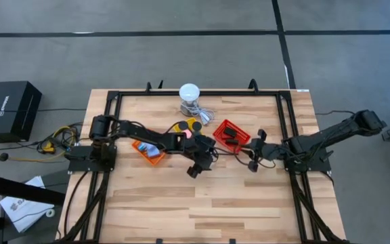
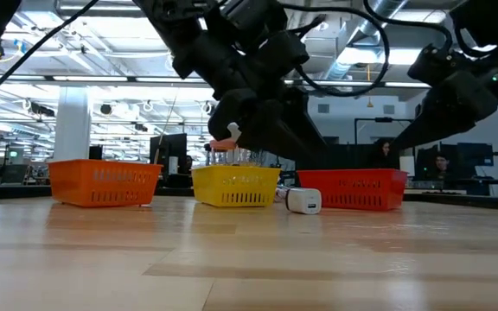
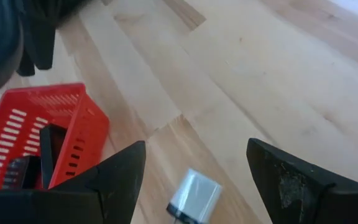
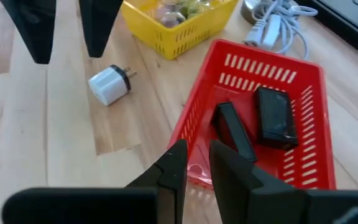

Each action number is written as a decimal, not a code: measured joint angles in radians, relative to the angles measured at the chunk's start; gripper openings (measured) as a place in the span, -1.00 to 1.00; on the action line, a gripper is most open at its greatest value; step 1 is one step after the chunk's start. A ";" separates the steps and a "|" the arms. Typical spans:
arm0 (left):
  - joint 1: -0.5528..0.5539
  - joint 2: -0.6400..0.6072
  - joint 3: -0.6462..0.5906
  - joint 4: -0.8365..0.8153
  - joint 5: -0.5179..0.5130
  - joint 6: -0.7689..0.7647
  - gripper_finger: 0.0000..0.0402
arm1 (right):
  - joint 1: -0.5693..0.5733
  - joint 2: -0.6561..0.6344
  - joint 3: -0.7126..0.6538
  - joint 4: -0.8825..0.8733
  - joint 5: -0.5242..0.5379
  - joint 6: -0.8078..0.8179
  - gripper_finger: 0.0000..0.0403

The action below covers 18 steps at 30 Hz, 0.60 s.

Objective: Pick & Place Office items
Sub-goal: Put the small white charger adapter into the orange basket

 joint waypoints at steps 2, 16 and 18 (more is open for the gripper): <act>0.007 0.008 0.000 -0.001 0.004 0.000 0.36 | -0.006 0.000 0.000 0.000 0.000 0.000 -0.70; 0.016 0.107 -0.002 -0.005 -0.062 0.032 0.36 | -0.010 0.000 0.000 -0.007 -0.002 -0.003 -0.70; 0.020 0.110 -0.002 -0.005 -0.065 0.030 0.36 | -0.010 0.000 0.000 -0.007 -0.002 -0.003 -0.70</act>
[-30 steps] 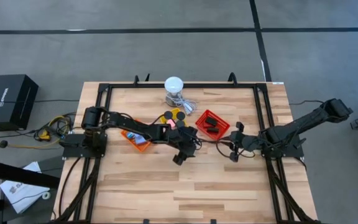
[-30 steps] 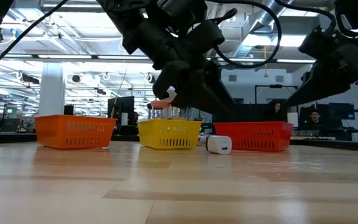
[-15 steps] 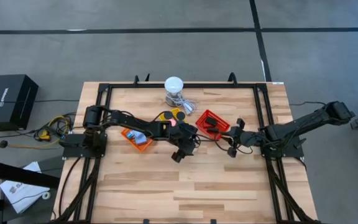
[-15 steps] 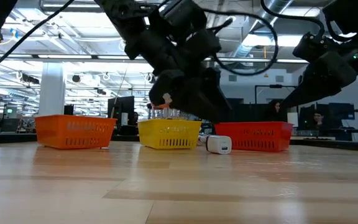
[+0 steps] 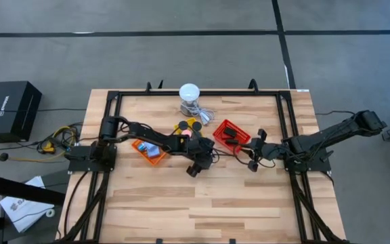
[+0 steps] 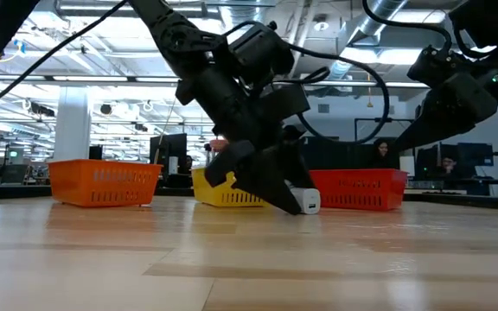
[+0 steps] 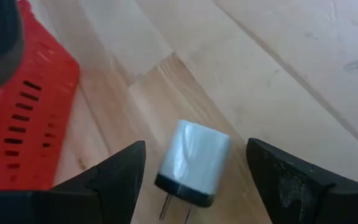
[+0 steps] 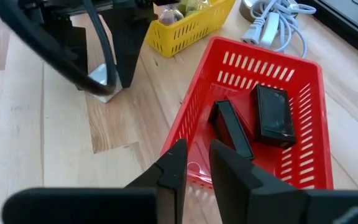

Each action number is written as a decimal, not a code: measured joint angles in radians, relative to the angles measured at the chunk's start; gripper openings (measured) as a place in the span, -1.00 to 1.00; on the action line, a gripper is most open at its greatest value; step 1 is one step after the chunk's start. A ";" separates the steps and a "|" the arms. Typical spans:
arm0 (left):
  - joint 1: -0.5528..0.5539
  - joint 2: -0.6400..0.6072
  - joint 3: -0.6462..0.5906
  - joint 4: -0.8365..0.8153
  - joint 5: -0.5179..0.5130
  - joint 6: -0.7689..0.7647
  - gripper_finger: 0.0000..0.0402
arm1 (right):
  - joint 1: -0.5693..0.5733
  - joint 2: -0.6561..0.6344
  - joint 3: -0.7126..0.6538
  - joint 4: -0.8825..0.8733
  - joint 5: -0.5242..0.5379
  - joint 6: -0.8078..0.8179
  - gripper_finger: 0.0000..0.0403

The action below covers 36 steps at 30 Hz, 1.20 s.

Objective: Pick & Place Office items
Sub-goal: Put the small white charger adapter into the orange basket

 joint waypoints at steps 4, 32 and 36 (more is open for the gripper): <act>0.002 0.007 0.002 -0.003 0.010 -0.004 0.36 | 0.000 0.000 0.000 0.000 0.000 0.000 -0.70; -0.071 -0.127 -0.002 -0.145 0.001 -0.257 -0.27 | 0.001 0.000 0.001 -0.041 -0.001 0.003 -0.70; -0.096 -0.251 -0.003 -0.261 -0.074 -0.362 -0.33 | 0.001 0.000 0.001 -0.043 -0.001 0.019 -0.70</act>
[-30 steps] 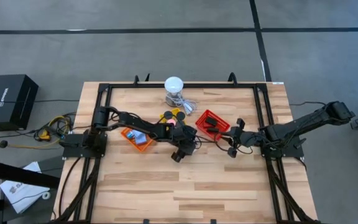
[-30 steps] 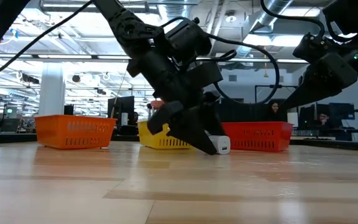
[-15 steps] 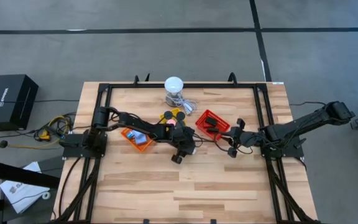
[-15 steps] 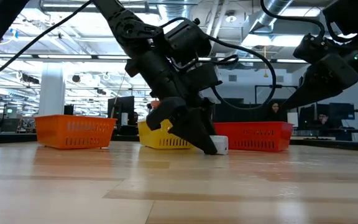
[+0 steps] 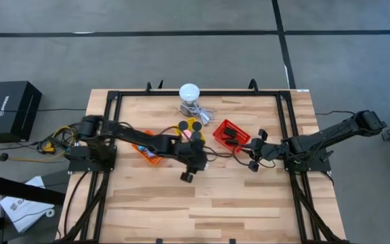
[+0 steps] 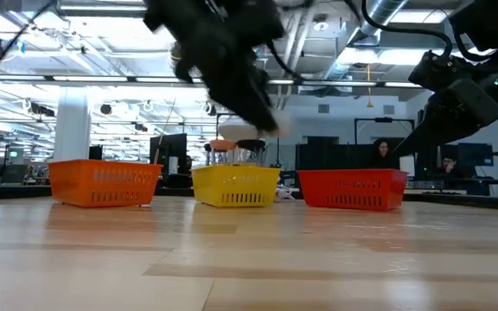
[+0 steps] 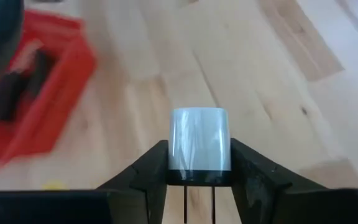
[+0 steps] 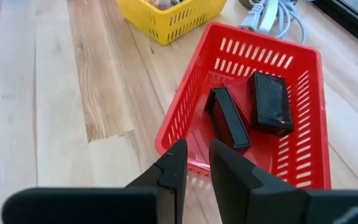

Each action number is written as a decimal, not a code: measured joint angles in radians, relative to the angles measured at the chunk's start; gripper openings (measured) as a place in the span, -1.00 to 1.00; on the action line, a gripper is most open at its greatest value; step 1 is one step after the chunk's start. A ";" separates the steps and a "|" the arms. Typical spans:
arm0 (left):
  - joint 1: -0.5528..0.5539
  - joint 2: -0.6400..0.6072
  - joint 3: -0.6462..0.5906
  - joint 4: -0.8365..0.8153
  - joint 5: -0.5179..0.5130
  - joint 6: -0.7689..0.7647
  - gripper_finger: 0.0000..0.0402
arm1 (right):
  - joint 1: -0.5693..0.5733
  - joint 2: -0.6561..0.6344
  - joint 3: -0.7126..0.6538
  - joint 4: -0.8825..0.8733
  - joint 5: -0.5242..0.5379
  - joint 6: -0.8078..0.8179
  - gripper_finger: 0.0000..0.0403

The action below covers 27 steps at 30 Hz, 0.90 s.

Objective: Pick & Place Office items
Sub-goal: Put the small white charger adapter into the orange basket

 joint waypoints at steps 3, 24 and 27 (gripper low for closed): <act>-0.007 -0.121 -0.036 -0.080 -0.074 -0.067 -0.30 | 0.004 0.000 0.000 0.001 0.000 0.003 -0.70; 0.019 -0.853 -0.782 -0.105 -0.398 -0.632 -0.28 | 0.002 0.006 0.000 0.026 0.001 0.017 -0.70; 0.026 -0.858 -0.832 -0.019 -0.391 -0.637 -0.31 | 0.000 0.006 0.000 0.056 0.002 0.017 -0.70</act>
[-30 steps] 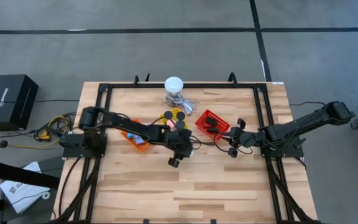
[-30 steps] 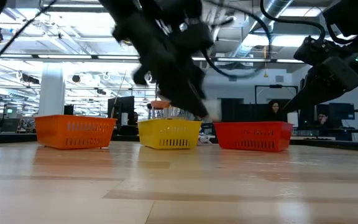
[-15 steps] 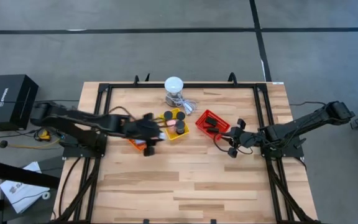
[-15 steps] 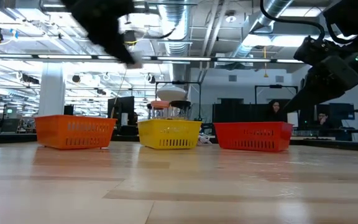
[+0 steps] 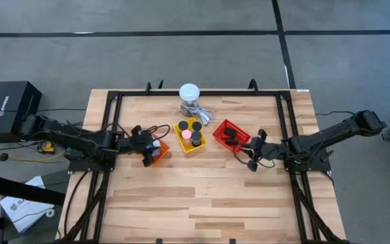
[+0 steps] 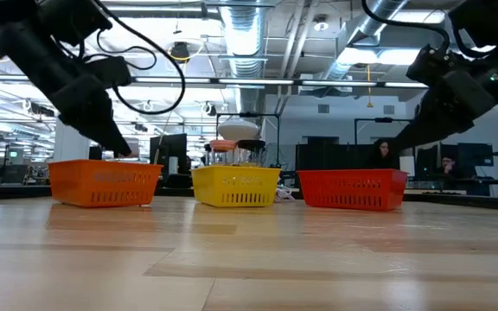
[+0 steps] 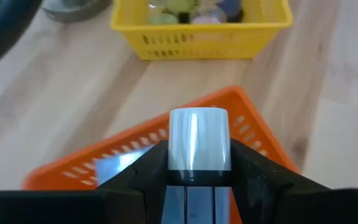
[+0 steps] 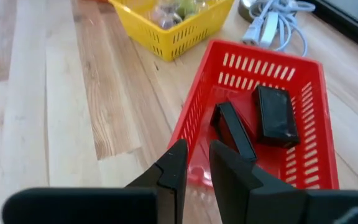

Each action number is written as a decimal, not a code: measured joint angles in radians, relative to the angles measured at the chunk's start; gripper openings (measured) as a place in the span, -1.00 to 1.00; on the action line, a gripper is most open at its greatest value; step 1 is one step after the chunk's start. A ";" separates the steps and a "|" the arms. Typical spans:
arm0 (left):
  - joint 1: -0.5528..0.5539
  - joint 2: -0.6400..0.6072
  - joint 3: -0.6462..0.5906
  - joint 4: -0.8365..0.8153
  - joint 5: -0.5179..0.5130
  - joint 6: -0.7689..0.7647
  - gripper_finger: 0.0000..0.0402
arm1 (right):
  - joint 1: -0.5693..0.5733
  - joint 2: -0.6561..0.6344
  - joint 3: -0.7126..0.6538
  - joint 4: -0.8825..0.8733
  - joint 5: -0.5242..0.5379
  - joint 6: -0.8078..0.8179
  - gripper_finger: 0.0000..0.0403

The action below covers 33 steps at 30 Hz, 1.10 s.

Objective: Pick & Place Office items
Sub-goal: Put the small white charger adapter into the orange basket, then return to Home Position

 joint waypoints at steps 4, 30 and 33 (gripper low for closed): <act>0.000 0.014 -0.018 0.035 0.063 0.007 -0.23 | -0.023 0.000 0.000 0.031 0.002 -0.002 -0.70; 0.000 -0.109 -0.018 0.087 0.082 0.061 -0.23 | -0.104 -0.001 0.000 0.212 -0.032 -0.237 -0.82; 0.000 -0.190 -0.018 0.087 0.080 0.120 -0.43 | -0.087 -0.010 0.000 0.246 -0.033 -0.325 -0.95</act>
